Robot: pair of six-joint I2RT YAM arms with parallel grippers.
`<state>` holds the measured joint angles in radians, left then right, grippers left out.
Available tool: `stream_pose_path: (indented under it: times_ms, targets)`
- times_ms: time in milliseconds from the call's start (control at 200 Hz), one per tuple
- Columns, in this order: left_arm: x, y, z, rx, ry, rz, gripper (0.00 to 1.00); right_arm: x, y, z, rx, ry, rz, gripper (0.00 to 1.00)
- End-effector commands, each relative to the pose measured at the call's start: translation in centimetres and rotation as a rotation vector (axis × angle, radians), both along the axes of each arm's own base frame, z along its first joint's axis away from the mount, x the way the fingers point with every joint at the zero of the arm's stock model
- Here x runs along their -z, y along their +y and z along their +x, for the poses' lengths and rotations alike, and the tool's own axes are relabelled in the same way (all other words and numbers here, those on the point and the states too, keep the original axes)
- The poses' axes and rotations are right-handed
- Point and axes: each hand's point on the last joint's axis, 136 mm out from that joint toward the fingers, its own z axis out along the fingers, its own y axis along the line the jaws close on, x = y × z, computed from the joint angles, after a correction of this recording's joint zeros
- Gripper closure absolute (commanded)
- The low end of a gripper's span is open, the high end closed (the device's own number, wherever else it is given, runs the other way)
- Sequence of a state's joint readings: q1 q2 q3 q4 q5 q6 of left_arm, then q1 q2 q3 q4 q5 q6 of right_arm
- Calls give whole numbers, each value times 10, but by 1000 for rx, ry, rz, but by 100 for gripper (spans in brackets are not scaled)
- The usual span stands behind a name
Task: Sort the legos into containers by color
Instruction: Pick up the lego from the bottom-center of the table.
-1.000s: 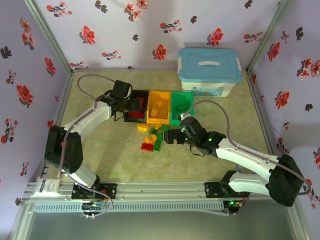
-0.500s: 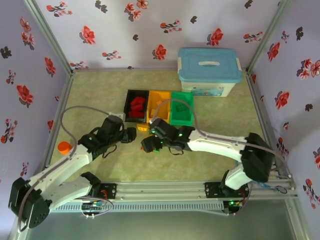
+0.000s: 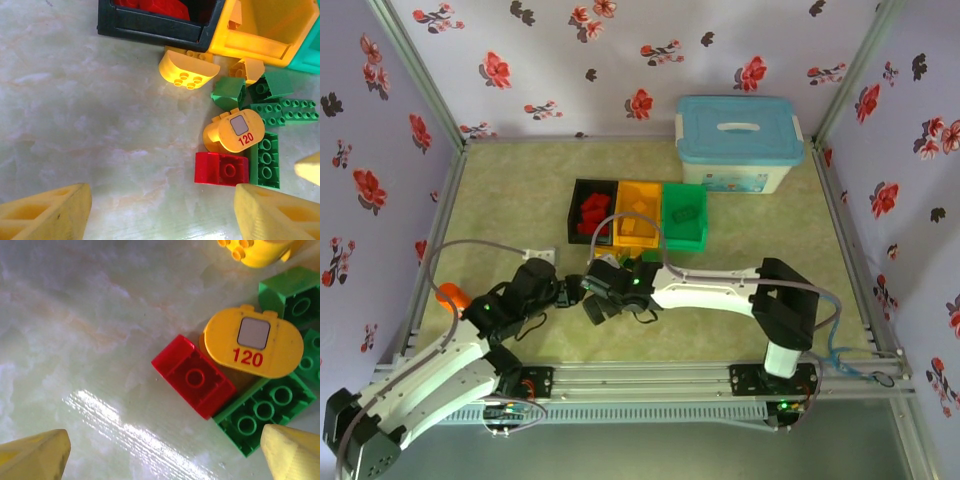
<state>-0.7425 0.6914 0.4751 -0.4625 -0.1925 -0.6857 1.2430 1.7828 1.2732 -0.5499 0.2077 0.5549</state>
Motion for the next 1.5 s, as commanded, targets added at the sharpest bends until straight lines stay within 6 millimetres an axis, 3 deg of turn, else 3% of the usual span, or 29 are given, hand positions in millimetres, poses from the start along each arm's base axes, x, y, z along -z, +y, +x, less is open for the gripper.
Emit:
stream_pose_path:
  times_ms: [0, 270, 615, 1015, 1495]
  targets:
    - [3, 14, -5, -77, 11, -14, 25, 4, -6, 6, 31, -26, -88, 2]
    - [-24, 23, -6, -121, -40, -58, 25, 21, -2, 17, 7, -26, -189, 5]
    - [-28, 39, -10, -227, -36, -98, 26, 52, -4, 27, -6, 17, -176, 10]
    - [-44, 47, -11, -269, -51, -113, 28, 70, -5, 28, -5, 53, -134, 19]
    - [-53, 43, -5, -236, -98, -98, 27, 62, -7, 26, 87, 5, -90, 20]
